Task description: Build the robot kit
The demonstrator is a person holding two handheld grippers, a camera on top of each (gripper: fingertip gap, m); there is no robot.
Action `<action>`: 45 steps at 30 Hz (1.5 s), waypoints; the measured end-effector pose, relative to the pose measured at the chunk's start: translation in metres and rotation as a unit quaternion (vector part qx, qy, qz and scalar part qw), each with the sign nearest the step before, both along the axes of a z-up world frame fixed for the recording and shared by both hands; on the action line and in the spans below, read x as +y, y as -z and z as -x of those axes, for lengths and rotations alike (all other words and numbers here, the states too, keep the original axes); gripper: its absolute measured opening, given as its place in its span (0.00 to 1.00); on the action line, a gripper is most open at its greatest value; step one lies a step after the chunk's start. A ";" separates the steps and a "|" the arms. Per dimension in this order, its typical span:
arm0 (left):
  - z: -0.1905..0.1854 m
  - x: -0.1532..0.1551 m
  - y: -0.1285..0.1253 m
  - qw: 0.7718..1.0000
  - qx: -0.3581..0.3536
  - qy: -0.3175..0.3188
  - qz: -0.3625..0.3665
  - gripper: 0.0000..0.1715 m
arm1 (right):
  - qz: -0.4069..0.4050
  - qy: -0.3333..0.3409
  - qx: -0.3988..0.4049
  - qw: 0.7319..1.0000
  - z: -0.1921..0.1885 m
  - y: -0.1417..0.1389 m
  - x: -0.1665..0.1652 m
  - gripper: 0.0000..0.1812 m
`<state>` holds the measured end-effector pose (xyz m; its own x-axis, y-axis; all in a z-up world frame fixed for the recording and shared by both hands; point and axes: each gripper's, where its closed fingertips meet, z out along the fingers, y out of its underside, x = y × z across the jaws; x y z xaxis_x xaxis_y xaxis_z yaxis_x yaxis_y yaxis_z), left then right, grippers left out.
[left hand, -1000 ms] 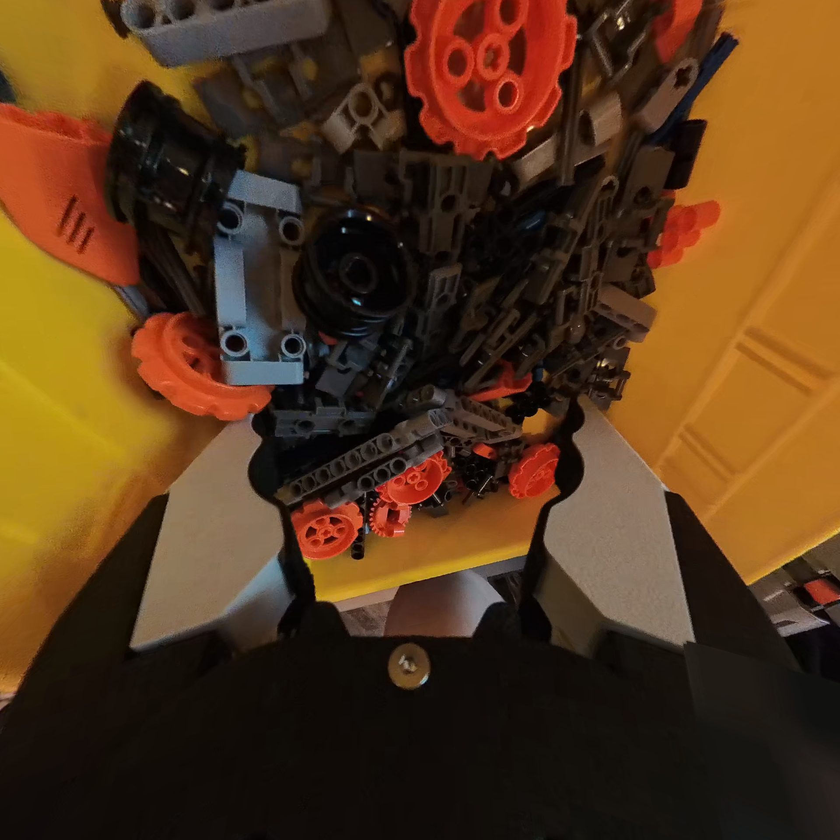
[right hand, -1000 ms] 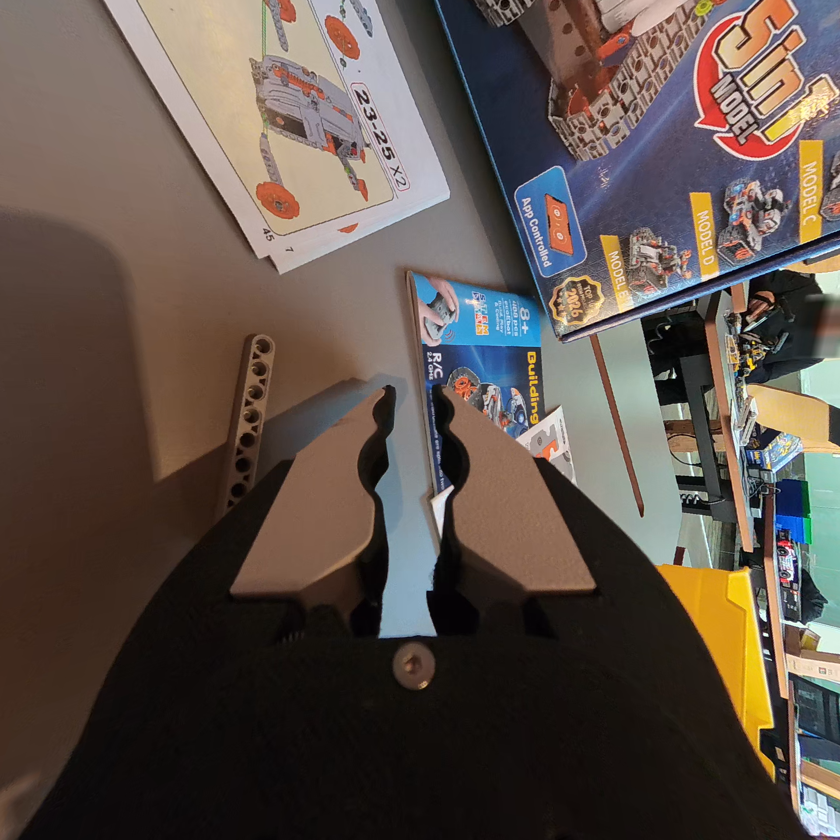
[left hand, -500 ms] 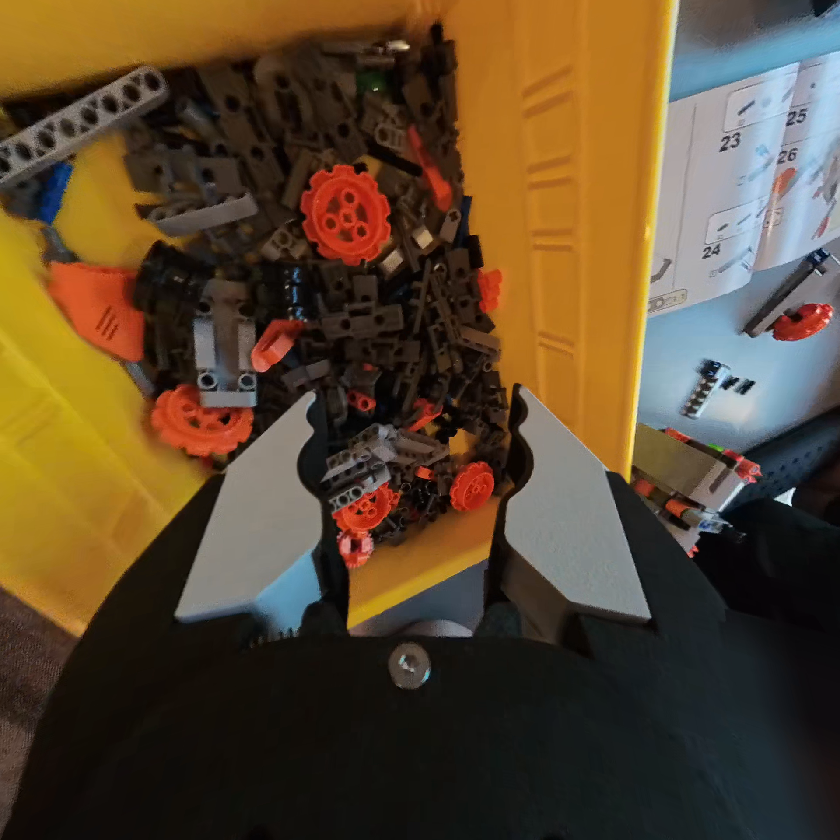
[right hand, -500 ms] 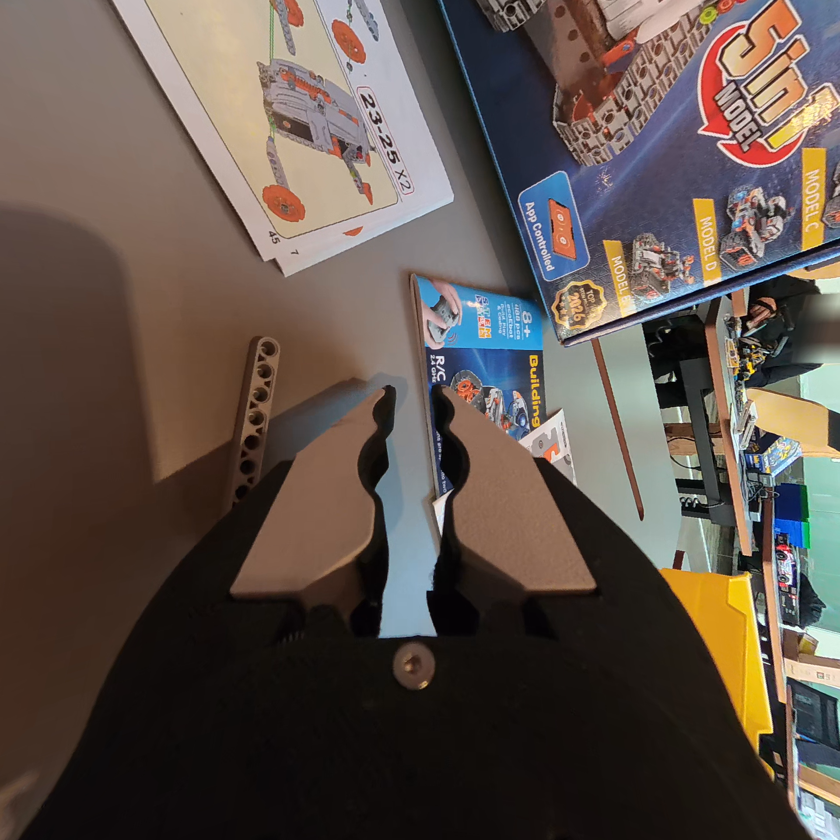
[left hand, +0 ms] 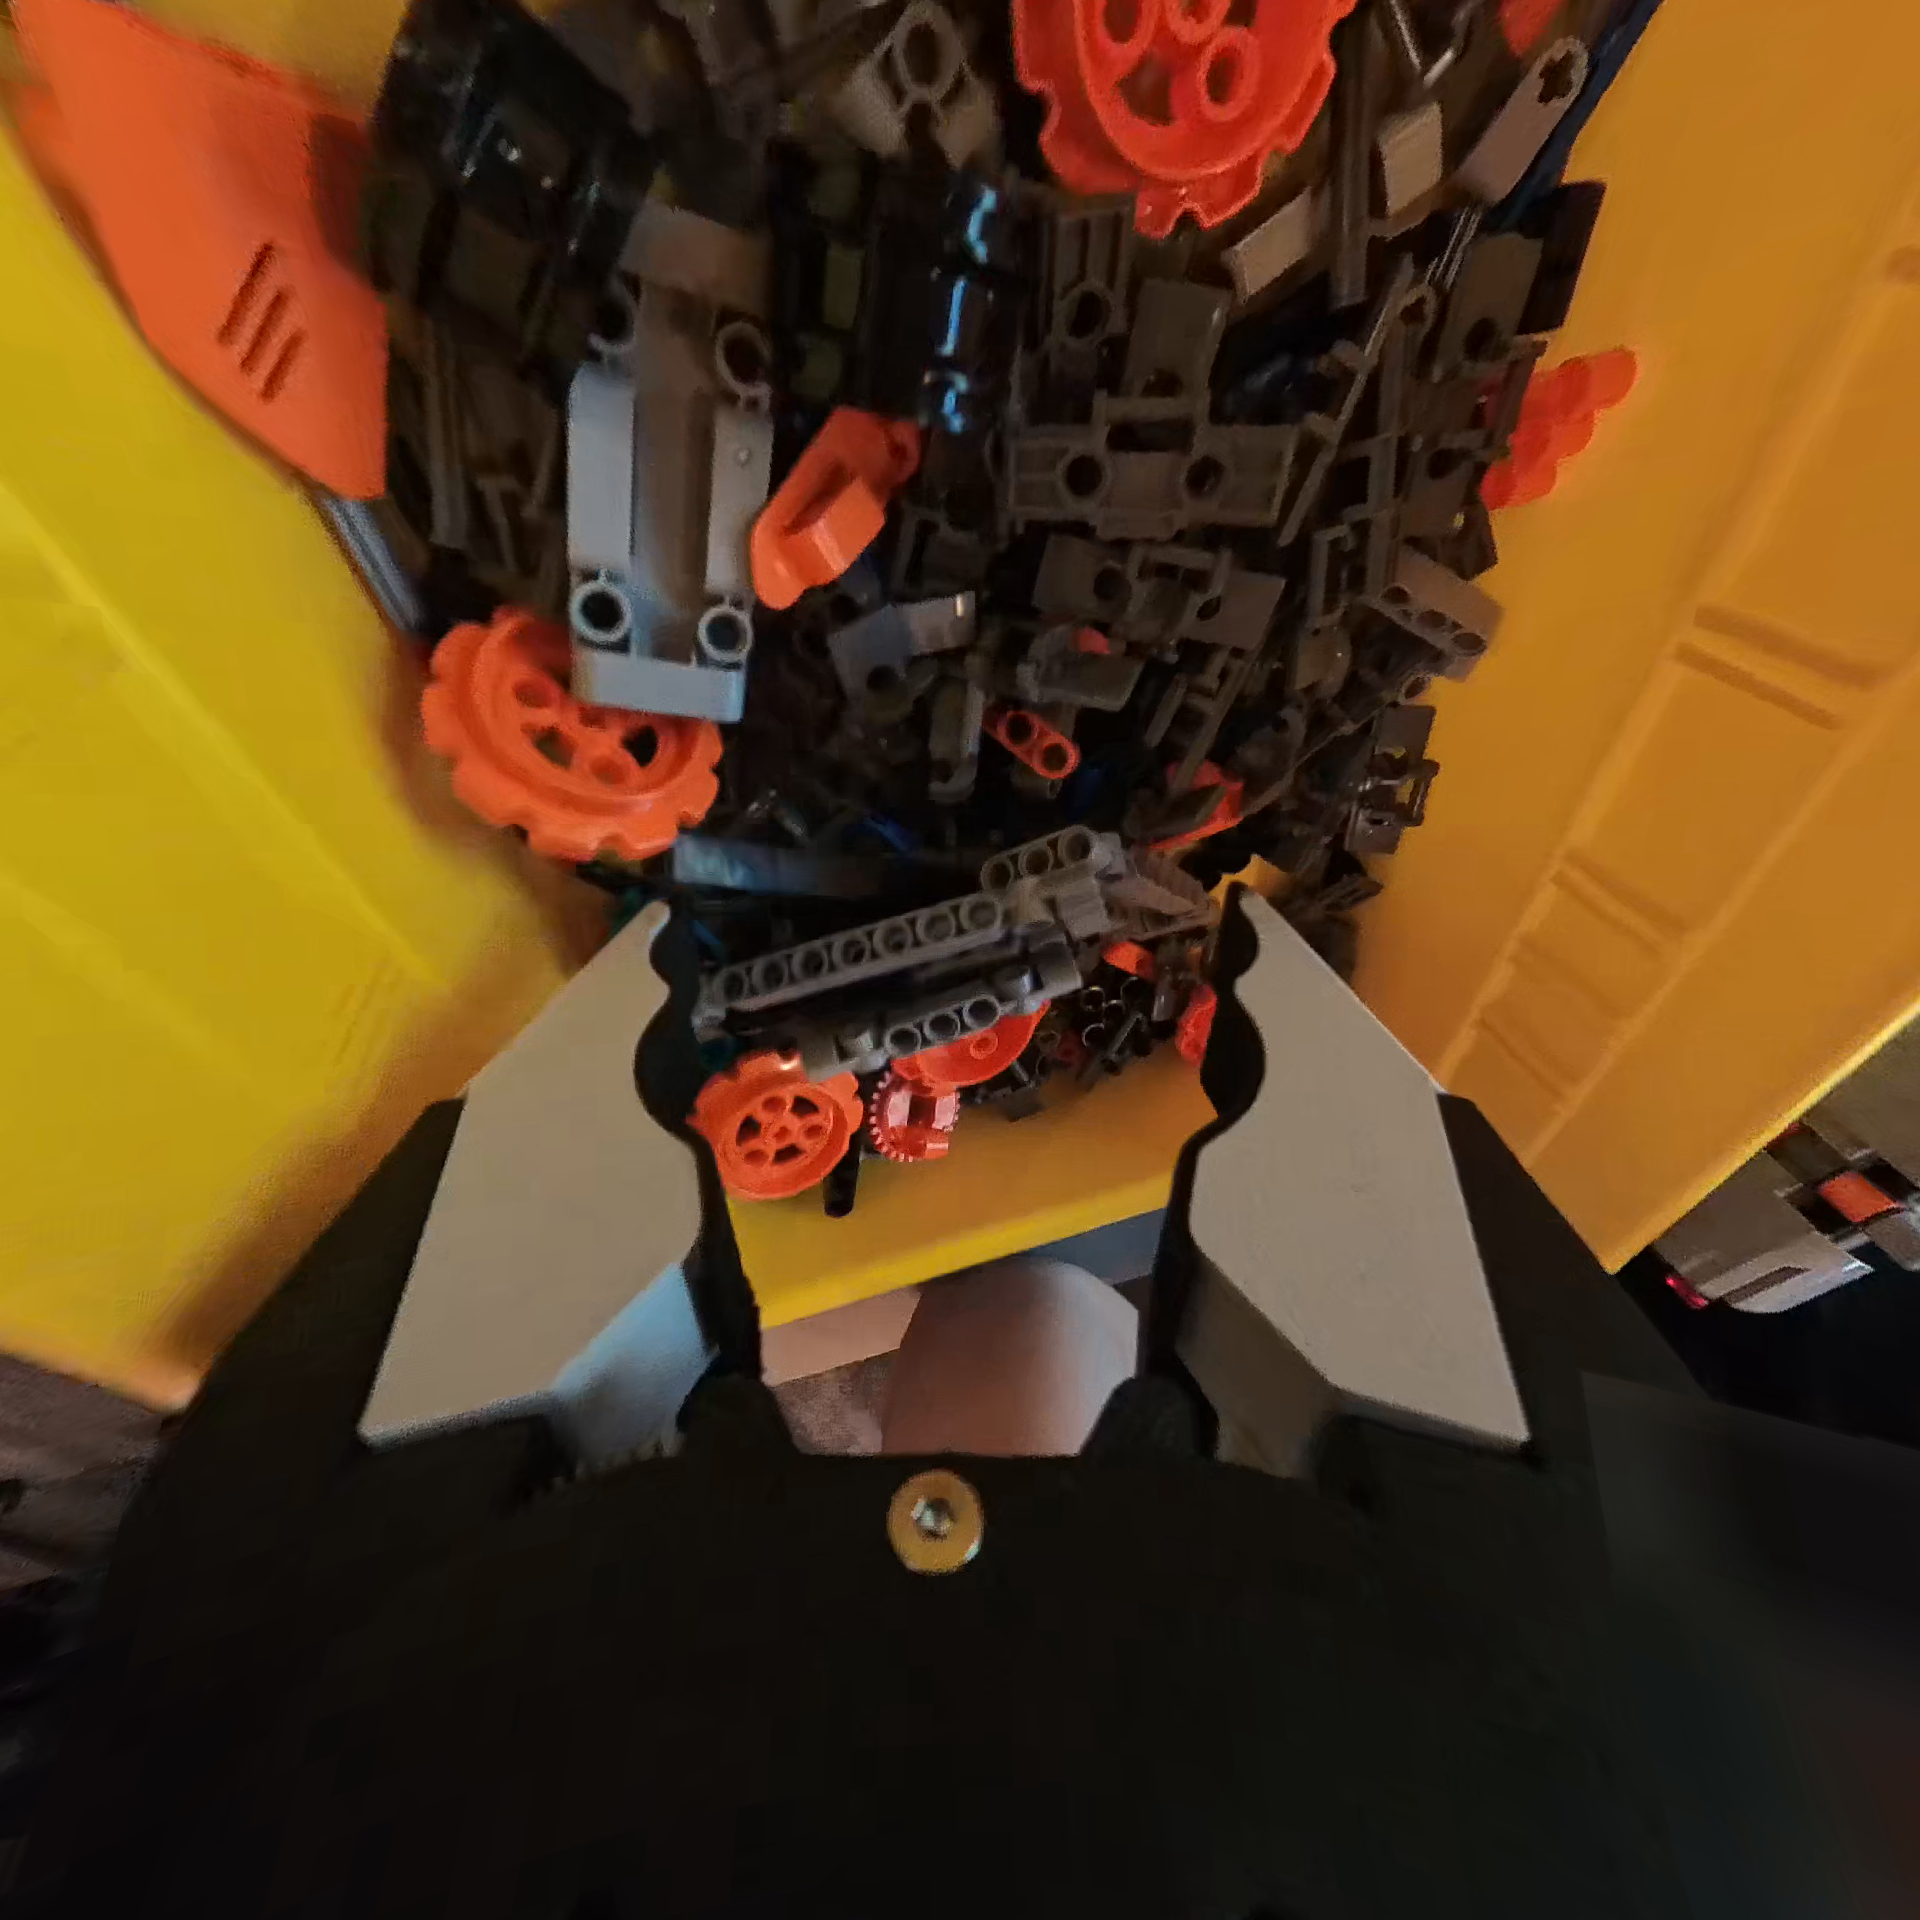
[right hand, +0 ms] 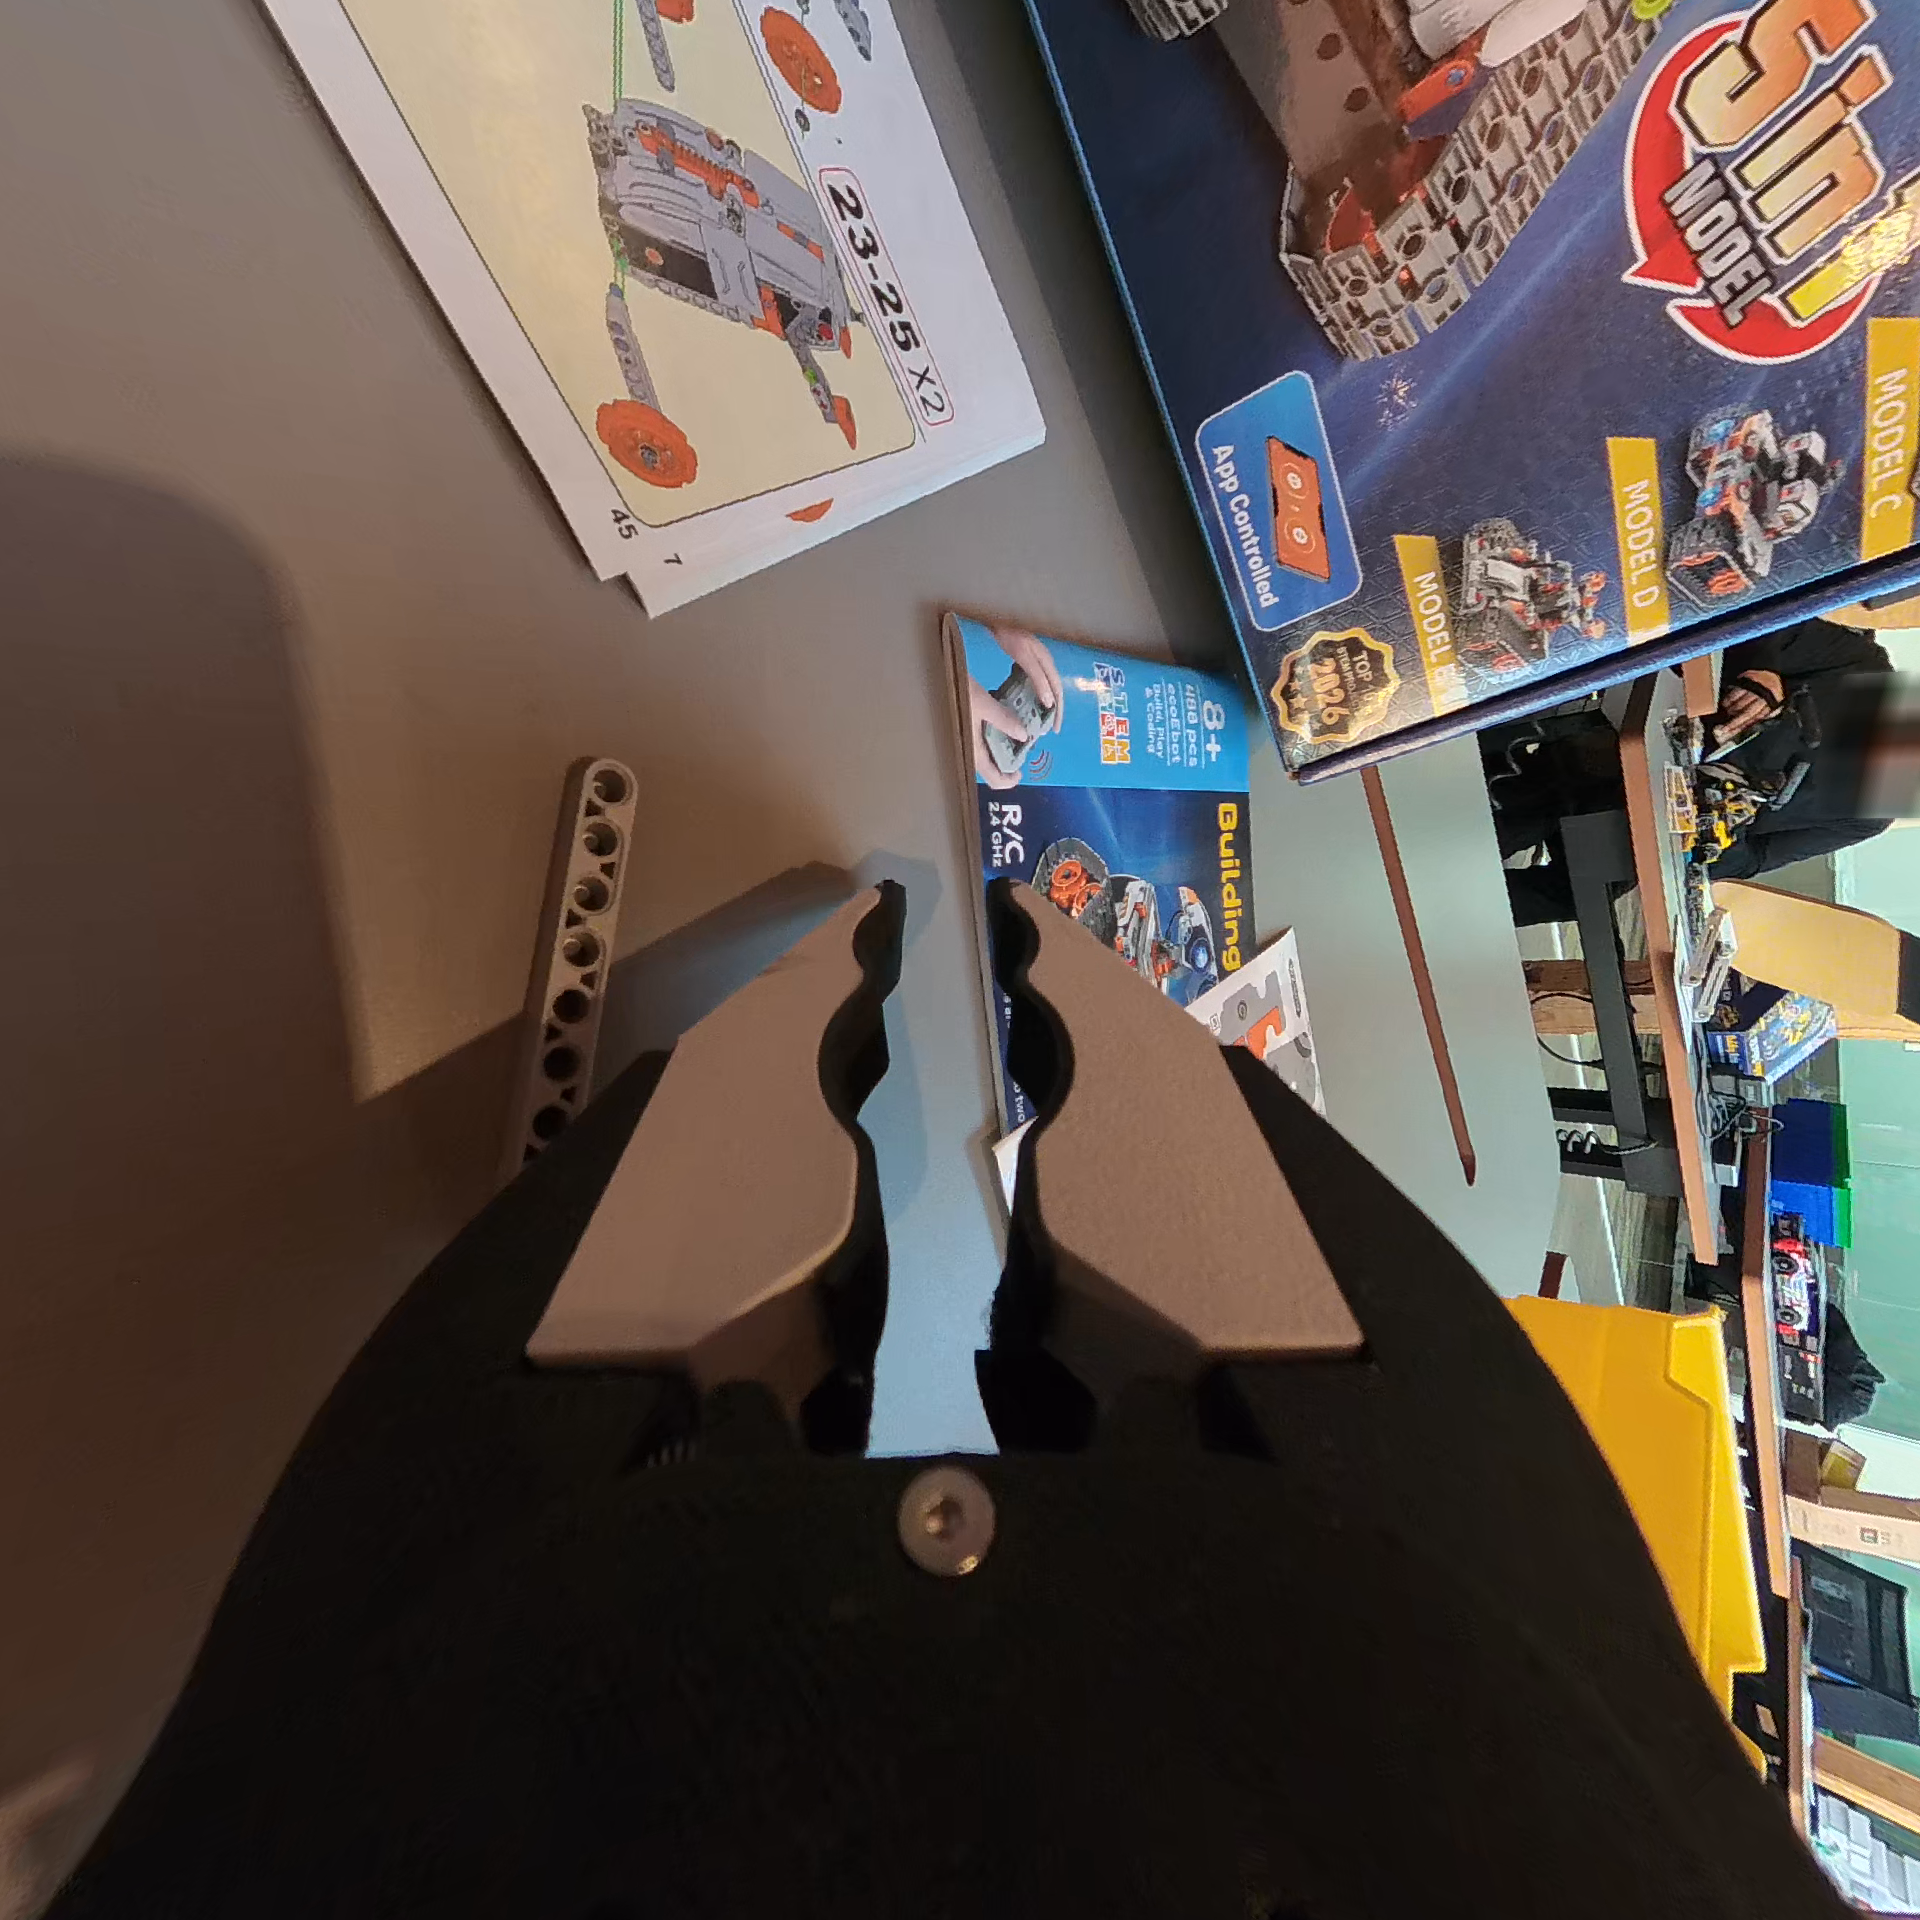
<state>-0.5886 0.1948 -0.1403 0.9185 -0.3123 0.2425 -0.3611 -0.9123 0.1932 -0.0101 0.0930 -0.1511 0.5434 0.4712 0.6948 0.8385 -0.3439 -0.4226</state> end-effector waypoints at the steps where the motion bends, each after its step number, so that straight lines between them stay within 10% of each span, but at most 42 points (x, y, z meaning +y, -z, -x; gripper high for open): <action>1: -0.003 0.001 0.004 1.000 -0.001 0.010 0.006 0.55 | 0.000 0.000 -0.001 1.000 0.000 0.000 0.000 0.09; 10: -0.038 0.019 -0.024 0.991 -0.066 0.077 -0.090 0.07 | 0.001 -0.002 -0.002 1.000 0.001 0.001 -0.001 0.09; 20: -0.054 0.052 -0.053 0.971 -0.130 0.065 -0.191 0.06 | 0.003 -0.002 -0.003 1.000 0.001 0.002 -0.001 0.09; 23: -0.058 0.066 -0.068 0.959 -0.145 0.046 -0.241 0.30 | 0.004 -0.002 -0.001 1.000 0.001 0.002 -0.001 0.09; 30: -0.049 0.080 -0.108 0.927 -0.175 0.022 -0.331 0.29 | 0.003 -0.002 -0.003 1.000 0.001 0.002 -0.001 0.09; 45: 0.000 0.069 -0.284 0.669 -0.269 -0.008 -0.693 0.30 | -0.005 -0.002 -0.002 1.000 0.001 -0.002 0.001 0.08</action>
